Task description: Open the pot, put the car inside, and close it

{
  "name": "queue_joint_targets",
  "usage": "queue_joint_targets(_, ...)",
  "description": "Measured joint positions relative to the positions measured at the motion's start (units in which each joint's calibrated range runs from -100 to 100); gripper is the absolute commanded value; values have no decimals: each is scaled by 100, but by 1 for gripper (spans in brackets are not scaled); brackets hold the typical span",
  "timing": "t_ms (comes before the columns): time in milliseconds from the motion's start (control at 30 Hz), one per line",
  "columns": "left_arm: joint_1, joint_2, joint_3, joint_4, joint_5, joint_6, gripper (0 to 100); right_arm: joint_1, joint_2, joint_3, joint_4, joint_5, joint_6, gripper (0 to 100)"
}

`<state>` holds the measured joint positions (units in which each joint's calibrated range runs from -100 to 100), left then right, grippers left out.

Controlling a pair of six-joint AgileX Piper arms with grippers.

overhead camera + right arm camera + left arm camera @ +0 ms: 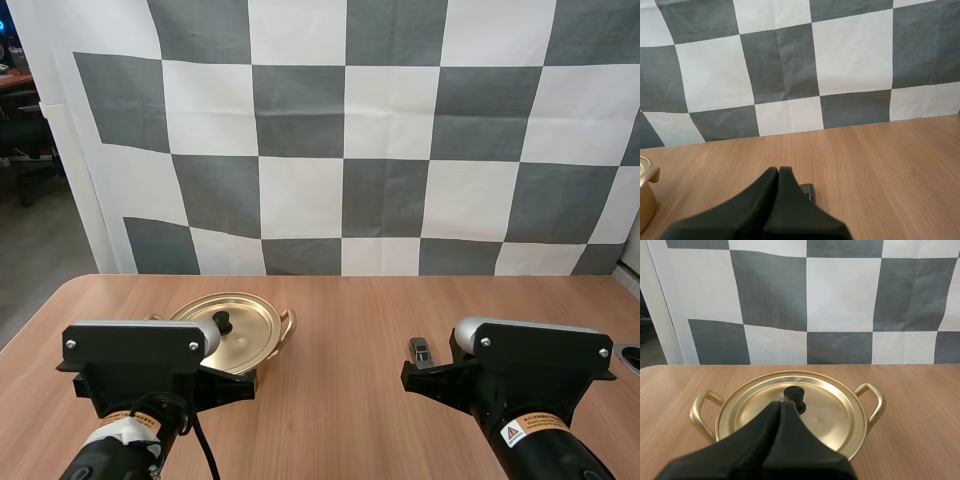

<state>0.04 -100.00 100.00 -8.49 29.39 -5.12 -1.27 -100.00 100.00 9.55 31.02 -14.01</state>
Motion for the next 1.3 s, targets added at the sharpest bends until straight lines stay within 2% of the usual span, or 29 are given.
queue_joint_targets(133, 0, 0, 0, 0, 0, 0, 0, 0, 0, 0, 0, 0, 0, 0)
queue_joint_targets(233, 0, 0, 0, 0, 0, 0, 0, 0, 0, 0, 371, 0, 0, 0)
queue_joint_targets(600, 0, 0, 0, 23, -93, 0, 0, 0, 0, 0, 678, 0, 0, 0)
queue_joint_targets(700, 0, 0, 0, 155, -568, 70, 0, 0, 0, 0, 715, -141, -33, 0)
queue_joint_targets(767, 0, 0, 0, 473, -1232, 303, 0, 0, 0, 0, 625, -326, -108, 0)
queue_joint_targets(833, 0, 0, 0, 903, -1882, 488, 0, 0, 0, 0, -42, -1574, -675, 0)
queue_joint_targets(867, 0, 0, 0, 1047, -2110, 506, 0, 0, 0, 0, -223, -1846, -821, 0)
queue_joint_targets(1033, 0, 0, 0, 1598, -3469, 605, 0, 0, 0, 0, -1081, -3180, -1187, 0)
queue_joint_targets(1167, 0, 0, -402, 1583, -4480, 932, 0, 0, 0, -139, -1650, -4203, -1408, 0)
queue_joint_targets(1300, 0, 18, -1157, 1135, -4842, 906, 0, 0, 116, -824, -1750, -4960, -1408, 0)
